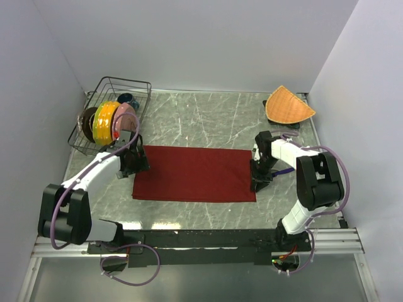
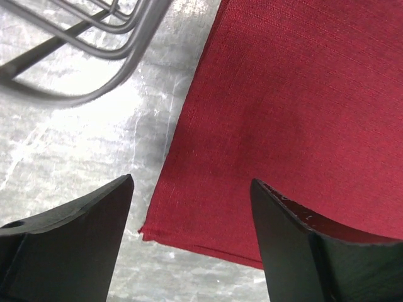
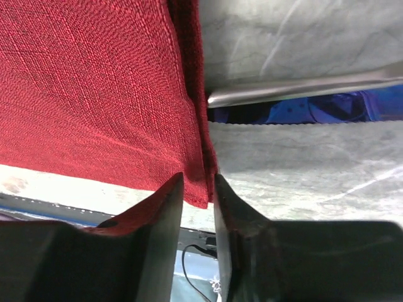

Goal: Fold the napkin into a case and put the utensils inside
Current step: Pick up the rectangle-folded napkin at the center of the board.

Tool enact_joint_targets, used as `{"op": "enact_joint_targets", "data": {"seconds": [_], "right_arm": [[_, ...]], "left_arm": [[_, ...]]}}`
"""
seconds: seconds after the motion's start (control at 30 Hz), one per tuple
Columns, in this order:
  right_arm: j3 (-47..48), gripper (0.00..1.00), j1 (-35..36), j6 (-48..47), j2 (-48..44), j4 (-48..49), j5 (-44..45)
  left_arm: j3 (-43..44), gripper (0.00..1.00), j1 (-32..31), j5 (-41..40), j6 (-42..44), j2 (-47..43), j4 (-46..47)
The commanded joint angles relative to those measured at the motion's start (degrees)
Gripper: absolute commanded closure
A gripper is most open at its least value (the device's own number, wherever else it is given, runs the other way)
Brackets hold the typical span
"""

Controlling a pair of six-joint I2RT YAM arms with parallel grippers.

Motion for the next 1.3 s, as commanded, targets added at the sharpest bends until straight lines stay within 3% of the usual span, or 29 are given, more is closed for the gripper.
{"op": "enact_joint_targets", "data": {"seconds": [0.0,0.17,0.3,0.53,0.73,0.83,0.97,1.13,1.23,1.27], "right_arm": [[3.11,0.62,0.24,0.30,-0.56,-1.63,2.14],[5.04,0.58,0.24,0.21,-2.05,-2.25,1.17],[4.78,0.41,0.16,0.30,-3.28,-1.99,2.31],[3.90,0.34,0.16,0.38,-1.80,-0.94,3.63],[3.72,0.41,0.16,0.30,1.10,-0.05,1.79],[4.16,0.49,0.15,0.12,2.77,-0.05,0.82],[4.34,0.64,0.16,-0.14,4.09,0.12,-0.50],[4.69,0.76,0.24,-0.41,4.53,-0.05,-1.38],[4.95,0.85,0.42,-0.84,4.89,-0.14,-2.26],[5.04,0.87,0.42,-0.93,4.97,0.03,-2.61]], "left_arm": [[0.02,0.18,0.32,0.72,2.45,1.58,2.90],[0.20,0.22,0.32,2.48,3.42,4.39,3.25],[0.46,0.31,0.41,3.71,3.86,6.15,3.60],[0.38,0.34,0.58,4.42,3.07,10.28,3.78],[-0.15,0.32,0.58,5.20,2.72,11.87,4.13],[-0.51,0.38,0.58,6.35,2.98,12.04,4.65],[-0.59,0.58,-0.12,7.67,3.51,10.99,4.92],[-1.30,0.76,-2.23,7.58,3.33,8.97,5.80],[-1.21,0.98,-2.32,7.49,3.33,8.18,5.80],[-1.30,0.99,-2.32,7.41,3.42,7.91,5.71]]}}
